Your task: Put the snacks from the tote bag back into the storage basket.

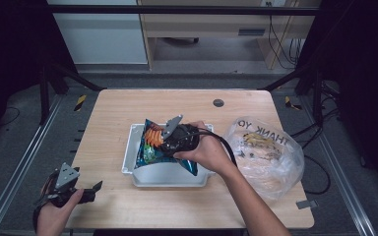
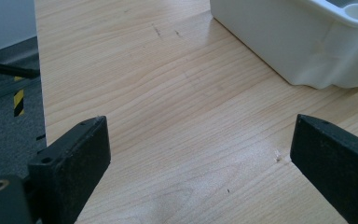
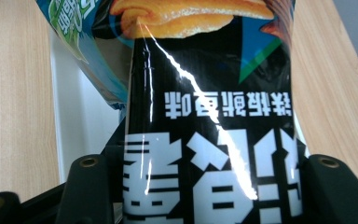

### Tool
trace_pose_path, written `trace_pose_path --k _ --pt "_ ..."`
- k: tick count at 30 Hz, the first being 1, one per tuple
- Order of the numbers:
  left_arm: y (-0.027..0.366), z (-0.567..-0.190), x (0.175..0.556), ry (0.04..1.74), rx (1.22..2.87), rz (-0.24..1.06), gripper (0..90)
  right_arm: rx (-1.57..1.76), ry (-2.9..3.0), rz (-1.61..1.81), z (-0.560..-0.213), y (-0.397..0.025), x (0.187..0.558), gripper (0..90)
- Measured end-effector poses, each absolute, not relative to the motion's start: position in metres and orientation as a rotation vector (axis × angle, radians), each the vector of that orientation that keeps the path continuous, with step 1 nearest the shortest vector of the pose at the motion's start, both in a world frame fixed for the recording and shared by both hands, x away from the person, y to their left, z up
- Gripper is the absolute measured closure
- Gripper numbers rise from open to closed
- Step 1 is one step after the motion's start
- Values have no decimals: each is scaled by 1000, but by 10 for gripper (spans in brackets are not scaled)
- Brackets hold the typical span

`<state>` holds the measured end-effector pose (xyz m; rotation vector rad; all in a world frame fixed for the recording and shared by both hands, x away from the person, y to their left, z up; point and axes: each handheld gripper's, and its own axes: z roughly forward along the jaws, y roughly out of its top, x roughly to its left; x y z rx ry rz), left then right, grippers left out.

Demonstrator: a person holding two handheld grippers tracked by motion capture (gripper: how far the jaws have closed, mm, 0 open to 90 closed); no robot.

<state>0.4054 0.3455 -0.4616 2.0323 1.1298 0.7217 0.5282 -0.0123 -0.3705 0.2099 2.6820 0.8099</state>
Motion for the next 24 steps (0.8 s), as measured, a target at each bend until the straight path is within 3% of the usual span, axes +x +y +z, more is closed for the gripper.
trace_pose_path --k 24 --pt "346 -463 406 1134 2030 718 44 180 2711 771 -389 -2 537 420"
